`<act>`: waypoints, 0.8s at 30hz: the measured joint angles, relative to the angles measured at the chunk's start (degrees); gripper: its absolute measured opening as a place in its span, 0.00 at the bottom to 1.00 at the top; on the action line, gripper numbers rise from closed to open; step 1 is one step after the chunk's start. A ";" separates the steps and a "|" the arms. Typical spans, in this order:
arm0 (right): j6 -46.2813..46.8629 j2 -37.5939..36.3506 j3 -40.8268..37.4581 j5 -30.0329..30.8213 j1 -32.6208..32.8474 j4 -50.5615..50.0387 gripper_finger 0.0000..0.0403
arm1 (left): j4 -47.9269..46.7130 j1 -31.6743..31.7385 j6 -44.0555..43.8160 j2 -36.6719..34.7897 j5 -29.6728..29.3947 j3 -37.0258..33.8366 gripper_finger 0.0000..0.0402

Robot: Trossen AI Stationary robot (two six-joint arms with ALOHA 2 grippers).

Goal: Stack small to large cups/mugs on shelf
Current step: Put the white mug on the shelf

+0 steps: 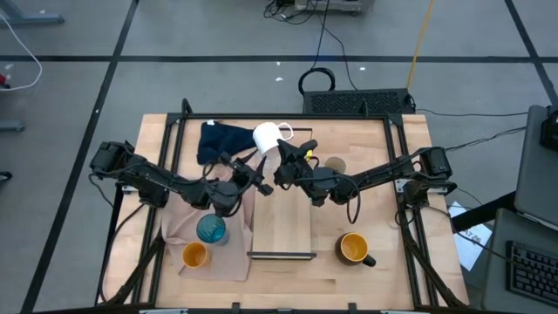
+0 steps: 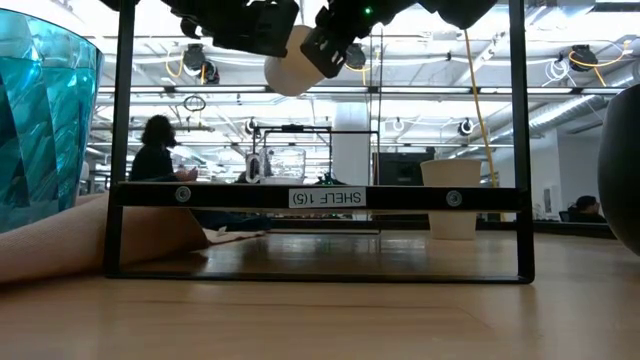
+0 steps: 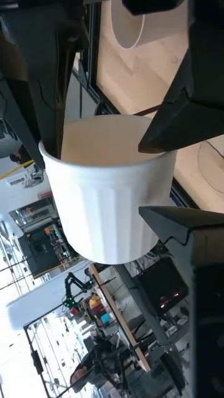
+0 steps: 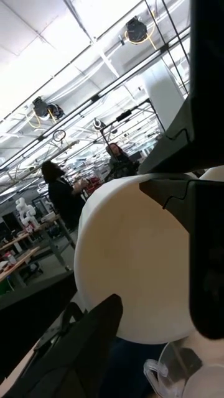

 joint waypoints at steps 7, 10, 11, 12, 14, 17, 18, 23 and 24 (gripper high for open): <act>-1.99 0.00 0.00 -0.24 0.03 -0.06 0.00 | -0.17 0.00 4.51 0.00 -0.29 0.00 0.37; -2.10 0.00 0.00 -0.27 0.04 -0.04 0.00 | -0.15 0.00 5.18 0.00 -0.59 0.00 0.37; -2.11 0.00 0.00 -0.27 0.04 -0.05 0.00 | -0.15 0.00 5.42 0.00 -0.65 0.00 0.37; -2.11 0.00 0.00 -0.27 0.05 -0.07 0.00 | -0.15 0.00 5.60 -0.02 -0.77 0.00 0.37; -2.09 0.00 0.00 -0.27 0.07 -0.14 0.00 | -0.13 0.00 5.69 0.00 -0.94 0.00 0.37; -2.09 0.00 0.00 -0.26 0.07 -0.20 0.00 | -0.14 0.01 6.09 0.00 -1.04 0.00 0.37; -2.09 0.00 0.00 -0.26 0.07 -0.20 0.00 | -0.15 0.02 6.12 0.00 -1.05 0.00 0.37; -2.17 0.00 0.00 -0.15 0.07 -0.80 0.00 | -0.16 0.32 7.79 0.00 -0.96 0.00 0.37; -2.20 0.00 0.00 -0.04 0.07 -0.82 0.00 | -0.17 0.44 7.90 -0.02 -0.68 0.00 0.37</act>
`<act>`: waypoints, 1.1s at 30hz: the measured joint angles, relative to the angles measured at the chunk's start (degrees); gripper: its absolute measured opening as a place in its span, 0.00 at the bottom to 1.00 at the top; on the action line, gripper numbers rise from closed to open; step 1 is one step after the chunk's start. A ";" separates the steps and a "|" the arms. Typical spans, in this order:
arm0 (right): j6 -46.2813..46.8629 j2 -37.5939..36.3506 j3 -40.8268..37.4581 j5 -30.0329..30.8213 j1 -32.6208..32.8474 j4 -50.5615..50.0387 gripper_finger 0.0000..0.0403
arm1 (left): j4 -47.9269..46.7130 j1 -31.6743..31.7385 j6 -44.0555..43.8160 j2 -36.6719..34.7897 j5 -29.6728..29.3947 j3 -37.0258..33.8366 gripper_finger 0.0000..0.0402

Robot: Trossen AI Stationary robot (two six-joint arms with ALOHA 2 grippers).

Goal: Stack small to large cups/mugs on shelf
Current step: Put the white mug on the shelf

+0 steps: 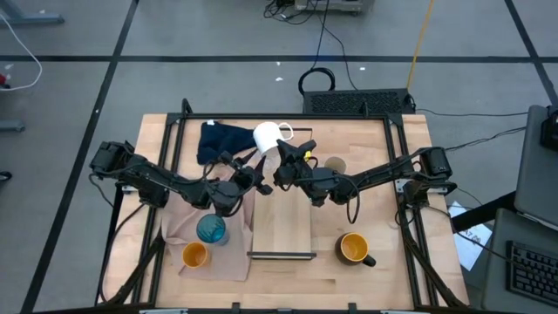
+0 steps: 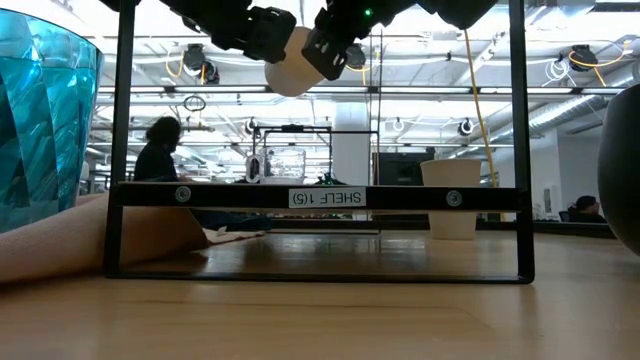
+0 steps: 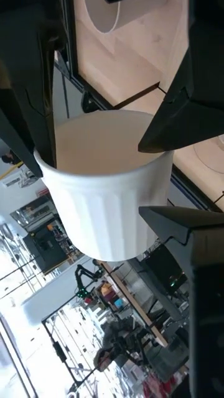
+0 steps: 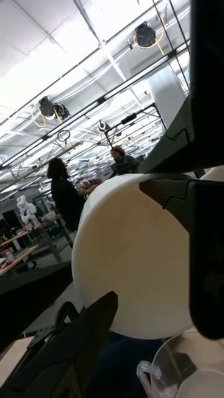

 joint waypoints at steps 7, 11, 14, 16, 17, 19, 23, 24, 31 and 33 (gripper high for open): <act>-0.47 0.00 0.00 0.10 0.00 -0.06 0.00 | 0.07 0.09 2.02 0.02 0.16 -0.02 0.37; -1.06 0.00 0.00 0.10 0.00 -0.06 0.00 | 0.09 0.09 2.69 0.00 0.29 -0.02 0.34; -1.36 0.00 0.00 0.12 0.02 -0.06 0.00 | 0.15 0.09 3.11 0.01 0.38 -0.02 0.27; -1.38 0.00 0.00 0.18 0.02 -0.06 0.00 | 0.24 0.09 3.16 0.01 0.38 -0.02 0.22; -1.42 0.00 0.00 0.22 0.02 -0.09 0.00 | 0.24 0.09 3.26 0.00 0.38 -0.02 0.20; -1.46 0.00 0.00 0.26 0.02 -0.12 0.00 | 0.23 0.07 3.72 0.01 0.42 -0.02 0.16; -1.49 0.00 0.00 0.28 0.02 -0.15 0.00 | 0.23 0.07 3.91 0.00 0.57 -0.02 0.10; -1.49 0.00 0.00 0.30 0.02 -0.12 0.00 | 0.22 0.07 3.94 0.00 0.57 -0.02 0.09; -1.55 0.00 0.00 0.39 0.02 -0.19 0.00 | 0.22 0.07 4.13 0.00 0.57 -0.02 0.07; -1.58 0.00 -0.02 0.39 0.02 -0.19 0.00 | 0.24 0.07 4.11 0.00 0.57 -0.02 0.06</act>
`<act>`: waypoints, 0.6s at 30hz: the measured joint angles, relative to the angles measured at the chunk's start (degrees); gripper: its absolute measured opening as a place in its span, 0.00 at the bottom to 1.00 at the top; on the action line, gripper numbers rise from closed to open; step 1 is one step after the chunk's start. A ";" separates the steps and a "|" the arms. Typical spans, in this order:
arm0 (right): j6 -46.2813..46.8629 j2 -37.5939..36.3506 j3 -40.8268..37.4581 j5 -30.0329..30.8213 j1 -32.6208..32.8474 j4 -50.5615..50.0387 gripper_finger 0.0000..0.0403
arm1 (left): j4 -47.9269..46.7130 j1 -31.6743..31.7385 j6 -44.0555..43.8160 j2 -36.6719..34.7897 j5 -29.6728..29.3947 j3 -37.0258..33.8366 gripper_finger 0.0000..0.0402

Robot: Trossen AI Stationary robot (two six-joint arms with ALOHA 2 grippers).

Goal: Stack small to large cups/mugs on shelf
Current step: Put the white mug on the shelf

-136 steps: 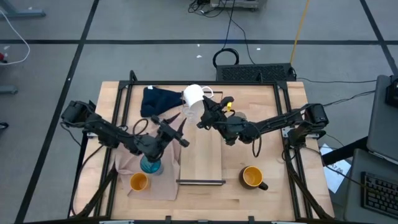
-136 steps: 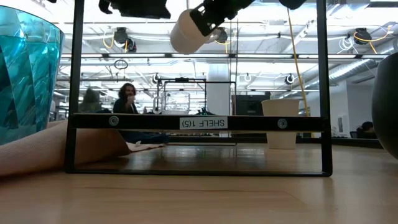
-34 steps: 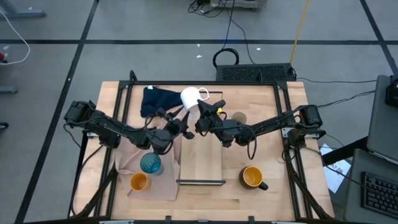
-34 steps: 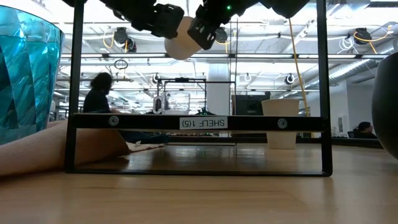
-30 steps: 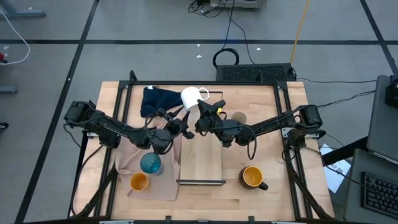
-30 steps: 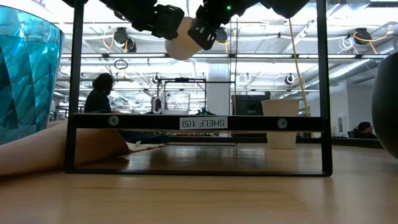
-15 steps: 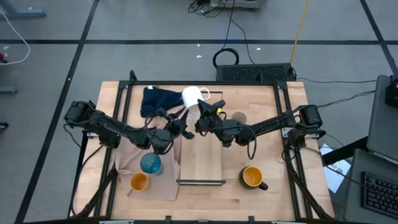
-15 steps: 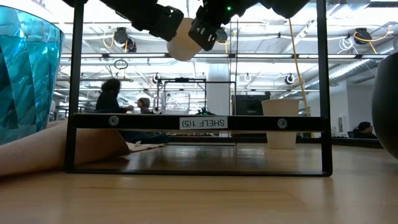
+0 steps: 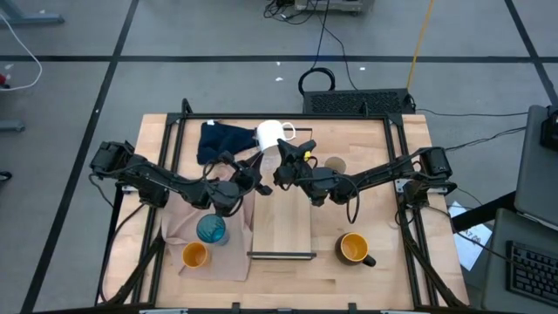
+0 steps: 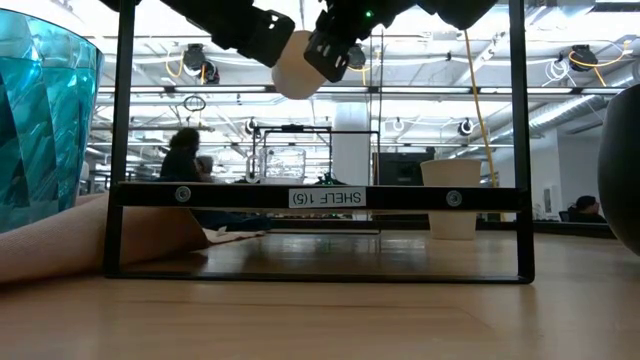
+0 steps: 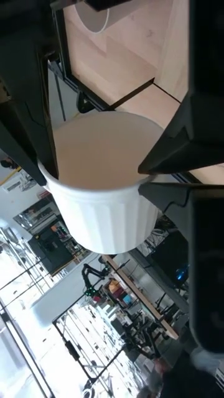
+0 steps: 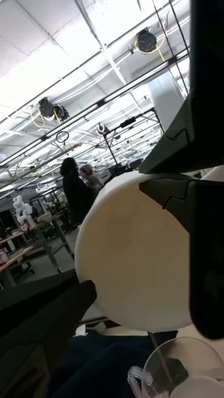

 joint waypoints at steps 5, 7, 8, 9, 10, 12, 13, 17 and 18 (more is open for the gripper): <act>-0.05 0.00 0.00 0.24 0.04 0.06 0.00 | 0.48 0.00 1.39 -0.02 -0.02 -0.02 0.01; -0.04 -0.02 0.00 0.24 0.07 0.11 0.00 | 0.61 0.00 1.49 -0.04 -0.02 -0.02 0.01; -0.02 -0.02 0.00 0.24 0.07 0.11 0.00 | 0.63 0.00 1.47 -0.04 -0.02 -0.02 0.01; -0.02 -0.02 0.00 0.24 0.07 0.11 0.00 | 0.63 0.00 1.30 -0.04 -0.02 -0.02 0.00; -0.02 -0.02 0.00 0.22 0.07 0.10 0.00 | 0.63 0.00 1.10 -0.04 -0.02 -0.02 0.00; -0.13 -0.02 0.00 0.17 0.09 0.11 0.00 | 0.63 0.00 0.67 -0.04 -0.02 -0.02 0.02; -0.32 -0.02 0.00 0.16 0.09 0.11 0.00 | 0.61 0.00 0.42 -0.04 -0.02 -0.02 0.03; -2.78 -0.02 0.00 -0.09 0.27 0.10 0.00 | -0.07 0.23 0.29 -0.04 0.52 -0.02 0.09; -3.57 -0.02 0.00 -0.07 0.35 0.20 0.00 | -0.20 0.24 0.39 -0.04 0.74 -0.02 0.11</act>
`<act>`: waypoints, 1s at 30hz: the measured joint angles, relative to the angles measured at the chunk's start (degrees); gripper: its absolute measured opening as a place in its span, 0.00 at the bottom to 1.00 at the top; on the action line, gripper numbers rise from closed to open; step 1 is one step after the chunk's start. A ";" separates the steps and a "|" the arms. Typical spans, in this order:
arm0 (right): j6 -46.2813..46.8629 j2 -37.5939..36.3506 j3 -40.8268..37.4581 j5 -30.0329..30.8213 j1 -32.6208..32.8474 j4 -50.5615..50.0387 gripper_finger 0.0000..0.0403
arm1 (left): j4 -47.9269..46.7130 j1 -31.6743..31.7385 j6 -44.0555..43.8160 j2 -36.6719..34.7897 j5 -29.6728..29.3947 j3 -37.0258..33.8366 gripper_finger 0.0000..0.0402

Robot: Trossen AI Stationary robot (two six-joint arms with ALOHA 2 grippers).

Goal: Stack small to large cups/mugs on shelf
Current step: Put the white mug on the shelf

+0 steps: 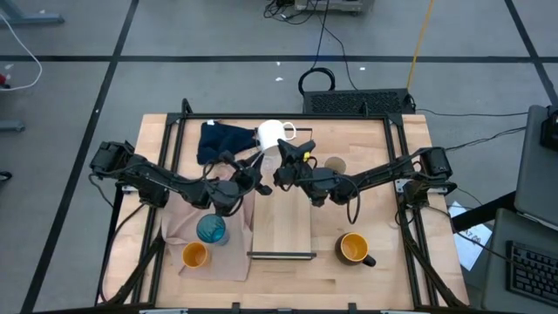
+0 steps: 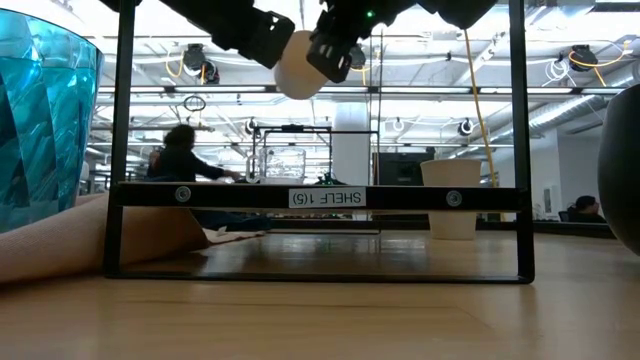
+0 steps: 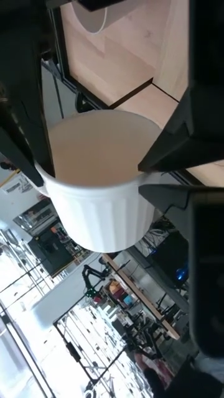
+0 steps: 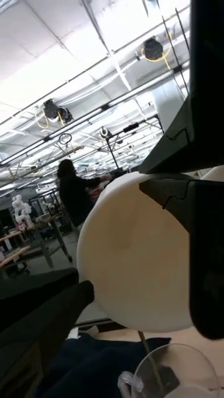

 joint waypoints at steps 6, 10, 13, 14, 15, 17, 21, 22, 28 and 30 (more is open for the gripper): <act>-1.77 -0.96 -0.11 -0.35 0.03 1.23 0.00 | 0.29 -0.04 0.07 -0.07 0.02 0.00 0.26; 0.18 -2.42 -0.11 -0.78 0.00 1.61 0.00 | 0.19 -0.24 -0.69 -0.07 -1.19 0.00 0.32; 1.54 -3.43 -0.09 -2.09 0.07 1.89 0.00 | 0.42 -0.07 -3.49 -0.07 -4.24 -0.02 0.35; 2.52 -3.45 -0.04 -2.44 0.09 2.03 0.00 | 0.42 -0.12 -4.14 -0.07 -5.41 -0.02 0.35; 3.06 -3.45 -0.02 -2.75 0.07 1.95 0.00 | 0.42 -0.17 -4.49 -0.07 -6.00 -0.02 0.35; 3.34 -3.45 -0.04 -2.67 -0.22 1.49 0.00 | 0.59 -0.27 -4.83 -0.07 -6.06 -0.02 0.35; 3.88 -3.45 -0.04 -2.43 -1.86 1.67 0.00 | 1.23 -1.16 -4.92 -0.07 -5.91 -0.02 0.35; 4.07 -3.45 -0.04 -2.26 -2.41 1.64 0.00 | 1.51 -1.54 -4.80 -0.07 -5.99 -0.02 0.35; 8.18 -3.34 -0.02 -4.58 -4.10 -1.32 0.00 | 6.69 -2.28 -1.74 -0.07 -5.27 0.00 0.35; 9.73 -3.00 -0.02 -5.82 -4.11 -2.88 0.00 | 7.14 -1.51 -1.35 -0.07 -4.10 0.00 0.35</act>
